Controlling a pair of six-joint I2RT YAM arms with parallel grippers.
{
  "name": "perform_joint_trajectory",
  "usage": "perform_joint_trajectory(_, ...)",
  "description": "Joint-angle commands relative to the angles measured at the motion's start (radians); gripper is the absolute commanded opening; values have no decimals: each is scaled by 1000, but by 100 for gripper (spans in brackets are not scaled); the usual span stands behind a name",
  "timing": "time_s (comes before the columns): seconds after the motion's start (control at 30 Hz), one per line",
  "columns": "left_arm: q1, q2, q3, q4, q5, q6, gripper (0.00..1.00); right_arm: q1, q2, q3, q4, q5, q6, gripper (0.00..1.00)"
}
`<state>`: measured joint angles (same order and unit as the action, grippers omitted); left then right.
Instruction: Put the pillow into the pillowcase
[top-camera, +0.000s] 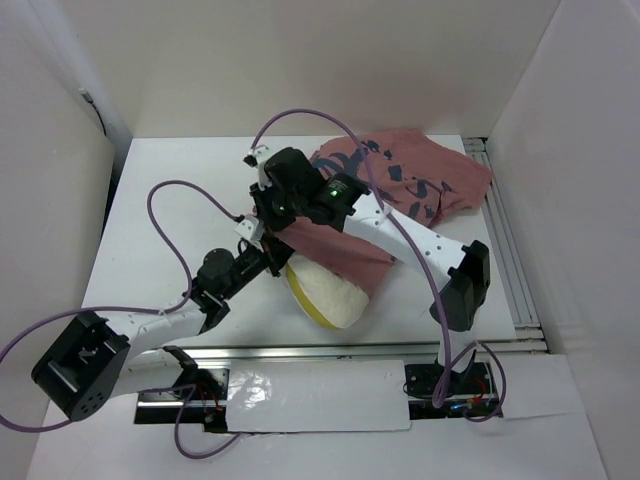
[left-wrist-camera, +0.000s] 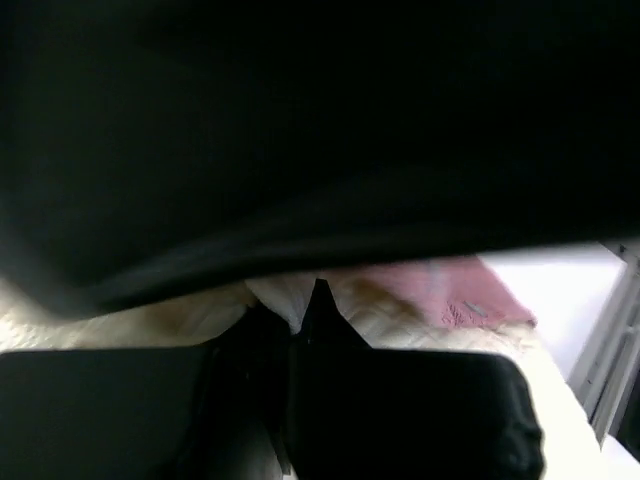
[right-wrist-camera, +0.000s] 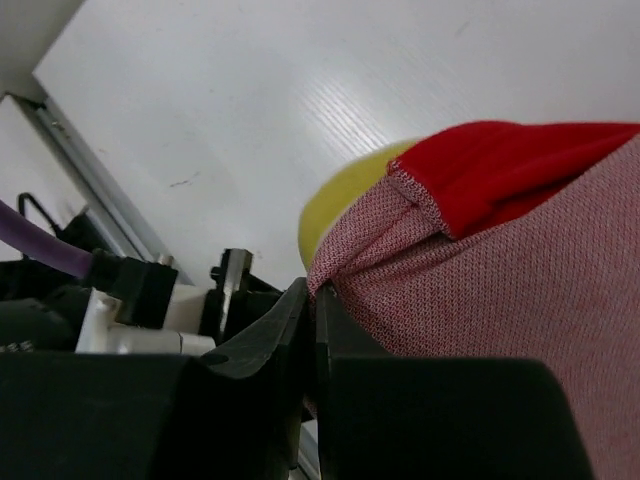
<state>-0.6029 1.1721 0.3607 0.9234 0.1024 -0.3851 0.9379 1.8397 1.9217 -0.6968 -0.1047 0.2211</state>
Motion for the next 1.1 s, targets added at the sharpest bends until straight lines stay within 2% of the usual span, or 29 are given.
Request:
perform_joint_trajectory(0.0, 2, -12, -6, 4, -185, -78, 0, 59, 6, -44, 77, 81, 100, 12)
perform_joint_trajectory(0.07, 2, -44, -6, -101, -217, -107, 0, 50, 19, -78, 86, 123, 113, 17)
perform_joint_trajectory(0.1, 2, -54, -6, -223, -217, -148, 2, 50, 41, -78, 77, 143, 113, 21)
perform_joint_trajectory(0.13, 2, -66, 10, -294, -217, -170, 10, 41, 52, -78, 57, 170, 113, 22)
perform_joint_trajectory(0.17, 2, -80, 23, -358, -207, -182, 38, 41, 52, -87, 48, 184, 113, 26)
perform_joint_trajectory(0.2, -8, -107, 49, -488, -182, -204, 51, 32, 67, -87, 25, 215, 113, 34)
perform_joint_trajectory(0.23, -8, -123, 61, -489, -182, -221, 59, 32, 67, -87, 25, 215, 113, 42)
perform_joint_trajectory(0.27, -8, -140, 70, -618, -182, -238, 63, 32, 67, -96, 11, 244, 104, 50)
perform_joint_trajectory(0.3, -18, -159, 70, -670, -182, -247, 69, 32, 67, -111, 11, 263, 104, 60)
perform_joint_trajectory(0.33, -18, -201, 70, -723, -182, -262, 97, 32, 38, -127, 11, 293, 104, 69)
perform_joint_trajectory(0.37, -18, -224, 79, -826, -191, -274, 100, 32, 20, -168, 28, 333, 104, 83)
perform_joint_trajectory(0.47, -18, -322, 102, -998, -243, -362, 100, 32, -65, -231, 72, 384, 75, 92)
perform_joint_trajectory(0.5, -18, -347, 103, -1102, -262, -386, 100, 32, -83, -268, 72, 407, 66, 99)
perform_joint_trajectory(0.63, 17, -420, 155, -1302, -386, -532, 100, 53, -152, -345, 91, 428, 6, 99)
perform_joint_trajectory(0.67, 31, -431, 184, -1401, -395, -596, 100, 62, -174, -363, 91, 413, -30, 99)
perform_joint_trajectory(0.8, 120, -404, 260, -1572, -405, -676, 100, 145, -188, -444, 112, 445, -118, 99)
perform_joint_trajectory(0.93, 221, -341, 310, -1585, -343, -647, 100, 196, -154, -474, 97, 424, -152, 94)
perform_joint_trajectory(1.07, 302, -299, 336, -1562, -277, -603, 100, 217, -74, -474, 109, 424, -152, 94)
